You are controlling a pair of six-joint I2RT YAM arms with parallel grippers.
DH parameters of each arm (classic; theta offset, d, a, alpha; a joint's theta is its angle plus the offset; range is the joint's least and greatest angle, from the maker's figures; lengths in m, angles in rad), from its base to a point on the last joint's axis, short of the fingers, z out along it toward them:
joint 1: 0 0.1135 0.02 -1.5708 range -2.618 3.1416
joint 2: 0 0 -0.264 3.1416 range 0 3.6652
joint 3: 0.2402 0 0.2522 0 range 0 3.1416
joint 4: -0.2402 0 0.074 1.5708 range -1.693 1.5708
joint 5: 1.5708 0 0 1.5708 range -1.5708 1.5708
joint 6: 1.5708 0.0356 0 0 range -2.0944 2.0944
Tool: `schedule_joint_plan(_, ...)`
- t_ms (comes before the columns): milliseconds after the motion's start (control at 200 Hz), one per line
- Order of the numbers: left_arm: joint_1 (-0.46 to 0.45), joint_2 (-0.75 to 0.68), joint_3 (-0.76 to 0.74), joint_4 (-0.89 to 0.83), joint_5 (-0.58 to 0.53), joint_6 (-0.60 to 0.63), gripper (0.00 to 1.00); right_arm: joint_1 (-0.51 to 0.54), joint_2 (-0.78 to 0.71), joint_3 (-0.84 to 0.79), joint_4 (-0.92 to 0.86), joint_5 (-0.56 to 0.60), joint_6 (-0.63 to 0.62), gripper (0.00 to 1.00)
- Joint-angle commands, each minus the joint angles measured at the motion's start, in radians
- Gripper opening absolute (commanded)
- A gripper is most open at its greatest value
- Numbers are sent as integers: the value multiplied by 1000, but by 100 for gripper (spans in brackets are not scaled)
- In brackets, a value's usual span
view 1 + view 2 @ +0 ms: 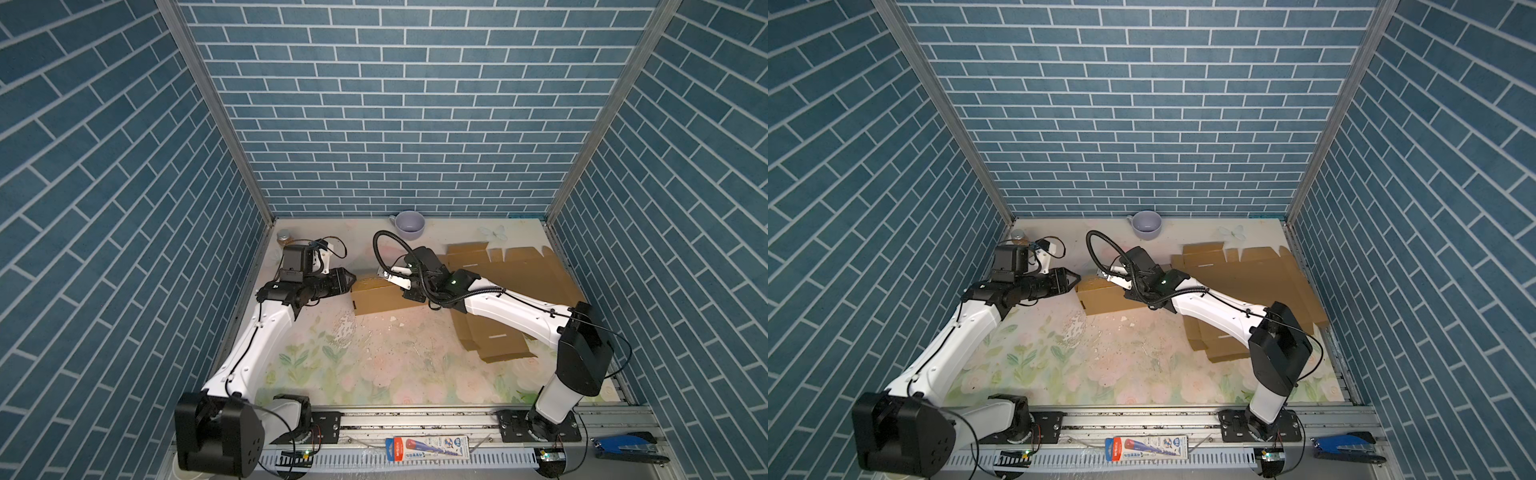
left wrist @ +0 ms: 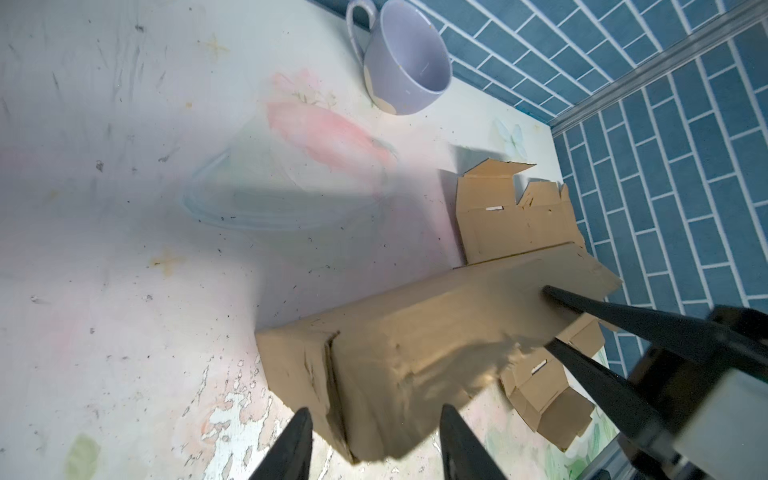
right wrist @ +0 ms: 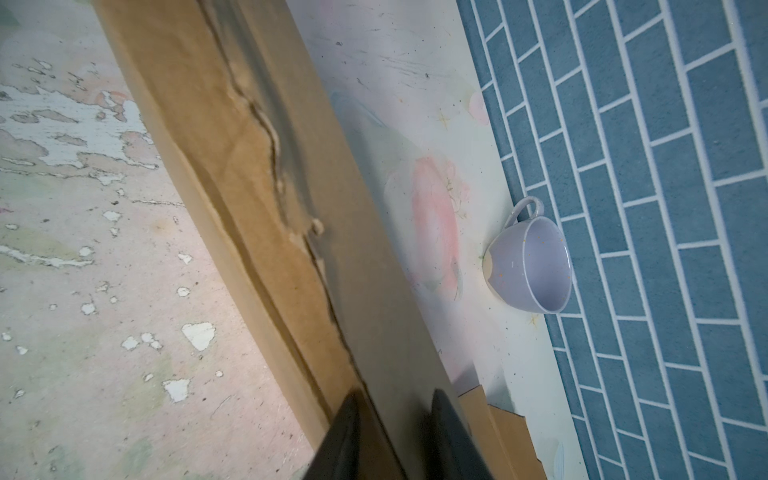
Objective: Fold the paper box
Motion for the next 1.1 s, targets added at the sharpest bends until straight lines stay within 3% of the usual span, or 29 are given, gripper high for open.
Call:
schedule_joint_plan(0,7,6,-16,49,14,-20,48,6,18,-44,-75,-19,56,32)
schedule_joint_plan(200,7,-17,-135,68,8,-21,33,3,22,-18,-103,-51,91,35)
schedule_joint_plan(290,9,-28,-157,76,1,-24,32,4,21,-2,-124,-62,99,37)
schedule_joint_plan(425,10,-11,-162,81,-8,-20,32,-9,-5,52,-195,-159,168,50)
schedule_joint_plan(580,10,9,-182,77,-19,-5,32,-69,-101,98,-210,-321,364,58)
schedule_joint_plan(720,12,-5,-189,70,-33,10,32,-199,-160,89,-239,-427,645,59)
schedule_joint_plan(835,12,4,-188,72,-27,11,32,-279,-214,42,-242,-523,789,58)
schedule_joint_plan(925,12,12,-185,72,-22,13,32,-318,-253,19,-276,-480,913,56)
schedule_joint_plan(1000,12,12,-180,72,-21,17,32,-377,-240,50,-403,-417,1046,55)
schedule_joint_plan(1095,11,19,-170,69,-22,23,32,-427,-192,92,-529,-470,1097,53)
